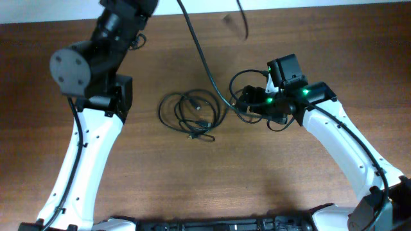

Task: Untangle cables

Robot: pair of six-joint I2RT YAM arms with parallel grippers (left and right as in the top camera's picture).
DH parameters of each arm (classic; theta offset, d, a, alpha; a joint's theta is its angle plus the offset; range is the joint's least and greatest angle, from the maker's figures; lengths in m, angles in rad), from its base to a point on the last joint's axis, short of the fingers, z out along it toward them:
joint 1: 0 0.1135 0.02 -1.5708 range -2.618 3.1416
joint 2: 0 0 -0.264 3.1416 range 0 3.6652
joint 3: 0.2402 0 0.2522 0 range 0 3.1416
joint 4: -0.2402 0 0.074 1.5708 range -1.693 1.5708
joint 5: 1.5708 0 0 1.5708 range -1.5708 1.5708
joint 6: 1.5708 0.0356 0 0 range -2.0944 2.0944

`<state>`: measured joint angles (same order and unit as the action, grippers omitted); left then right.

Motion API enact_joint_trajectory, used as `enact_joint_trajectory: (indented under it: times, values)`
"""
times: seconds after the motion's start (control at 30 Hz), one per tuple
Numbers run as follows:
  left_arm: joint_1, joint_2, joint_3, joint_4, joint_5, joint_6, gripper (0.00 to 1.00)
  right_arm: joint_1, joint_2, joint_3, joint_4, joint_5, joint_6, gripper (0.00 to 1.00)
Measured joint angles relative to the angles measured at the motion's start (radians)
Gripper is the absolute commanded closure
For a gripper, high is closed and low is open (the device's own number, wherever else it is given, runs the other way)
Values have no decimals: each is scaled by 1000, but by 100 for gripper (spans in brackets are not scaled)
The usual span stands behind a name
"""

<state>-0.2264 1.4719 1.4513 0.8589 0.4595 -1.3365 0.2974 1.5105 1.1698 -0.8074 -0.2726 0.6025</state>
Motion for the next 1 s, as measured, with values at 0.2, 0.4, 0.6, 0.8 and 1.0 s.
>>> enact_joint_trajectory:
  times: [0.2, 0.4, 0.6, 0.8, 1.0]
  values:
    - [2, -9, 21, -232, -114, 144, 100, -3, 0, 0, -33, 7, 0, 2]
    - [76, -2, 20, -578, -330, 651, 100, -161, -131, 4, -141, 14, -34, 2]
    - [145, 106, 21, -503, -393, 784, 100, -244, -499, 35, -182, 14, -85, 2]
    - [148, 222, 19, -435, -397, 794, 100, -244, -657, 37, -240, 14, -87, 1]
    - [241, 302, 20, -478, -402, 795, 100, -244, -576, 37, -299, 13, -87, 2]
